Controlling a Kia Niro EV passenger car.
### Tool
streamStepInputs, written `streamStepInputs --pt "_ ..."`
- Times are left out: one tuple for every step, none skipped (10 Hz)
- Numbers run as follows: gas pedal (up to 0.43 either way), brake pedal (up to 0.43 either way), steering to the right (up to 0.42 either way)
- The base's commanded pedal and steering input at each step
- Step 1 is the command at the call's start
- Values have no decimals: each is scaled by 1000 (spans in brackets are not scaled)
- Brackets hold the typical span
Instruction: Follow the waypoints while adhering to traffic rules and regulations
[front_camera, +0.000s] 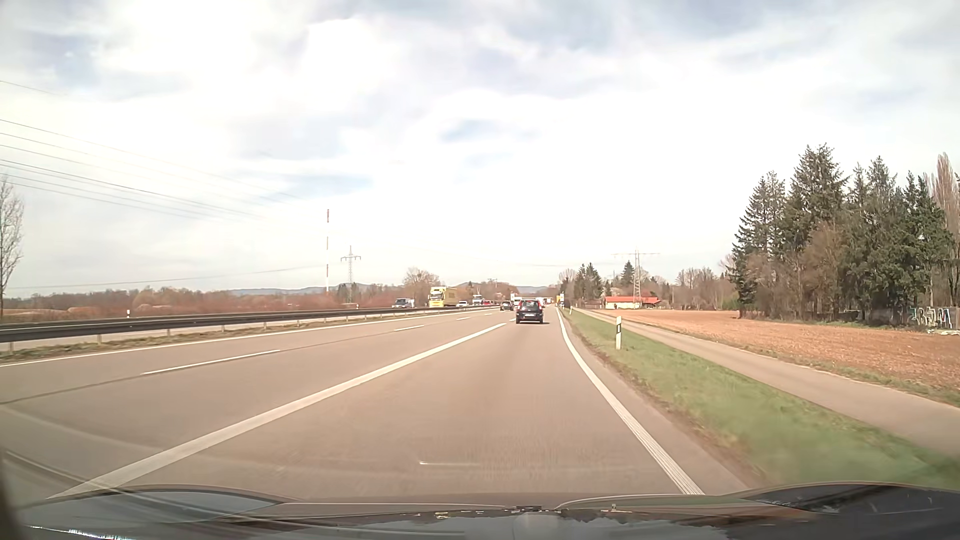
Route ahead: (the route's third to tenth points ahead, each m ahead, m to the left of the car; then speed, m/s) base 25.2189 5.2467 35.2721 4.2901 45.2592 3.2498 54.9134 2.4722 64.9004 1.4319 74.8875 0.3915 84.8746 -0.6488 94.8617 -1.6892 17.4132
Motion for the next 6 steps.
streamStepInputs --pt "260 0 30" --pt "260 0 28" --pt "268 0 24" --pt "280 0 20" --pt "287 0 15" --pt "299 0 15"
